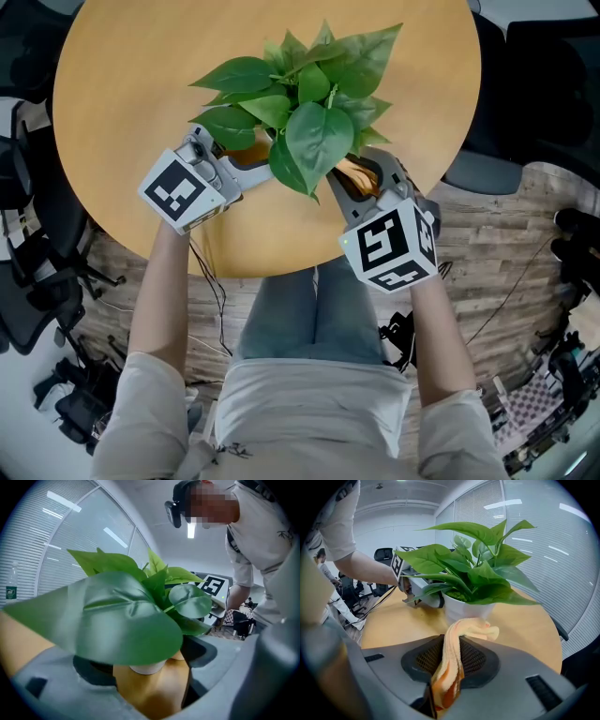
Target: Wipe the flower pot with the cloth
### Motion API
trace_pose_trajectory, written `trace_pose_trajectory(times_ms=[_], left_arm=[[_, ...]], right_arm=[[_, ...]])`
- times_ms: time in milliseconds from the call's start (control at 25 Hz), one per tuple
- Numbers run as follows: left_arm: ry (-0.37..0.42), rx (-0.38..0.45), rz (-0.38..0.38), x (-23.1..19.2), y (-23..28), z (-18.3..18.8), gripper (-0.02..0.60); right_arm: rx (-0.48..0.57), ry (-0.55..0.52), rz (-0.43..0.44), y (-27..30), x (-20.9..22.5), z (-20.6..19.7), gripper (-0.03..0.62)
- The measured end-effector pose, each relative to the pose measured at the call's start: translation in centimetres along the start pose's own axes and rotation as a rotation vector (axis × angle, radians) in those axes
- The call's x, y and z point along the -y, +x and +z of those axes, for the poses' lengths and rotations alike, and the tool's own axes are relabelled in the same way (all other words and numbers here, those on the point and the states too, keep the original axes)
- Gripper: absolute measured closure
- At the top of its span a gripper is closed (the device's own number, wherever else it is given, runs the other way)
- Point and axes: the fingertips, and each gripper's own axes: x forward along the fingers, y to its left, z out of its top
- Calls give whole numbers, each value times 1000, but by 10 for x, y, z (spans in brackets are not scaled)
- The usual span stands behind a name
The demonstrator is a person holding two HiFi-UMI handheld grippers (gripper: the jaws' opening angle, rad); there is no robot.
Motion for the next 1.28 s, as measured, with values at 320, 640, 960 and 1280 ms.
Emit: trace_pose_trajectory(times_ms=[320, 640, 960, 1280], left_arm=[[-35, 29, -41, 2, 2, 4, 172], [-27, 26, -27, 2, 4, 2, 172], [-48, 41, 25, 0, 4, 5, 172], [-63, 47, 94, 6, 8, 5, 172]], right_arm=[[-2, 52, -39, -9, 11, -6, 502], [-4, 51, -121, -5, 72, 1, 502], [-15, -57, -95, 6, 61, 18, 502], [-17, -55, -96, 1, 56, 11, 502]])
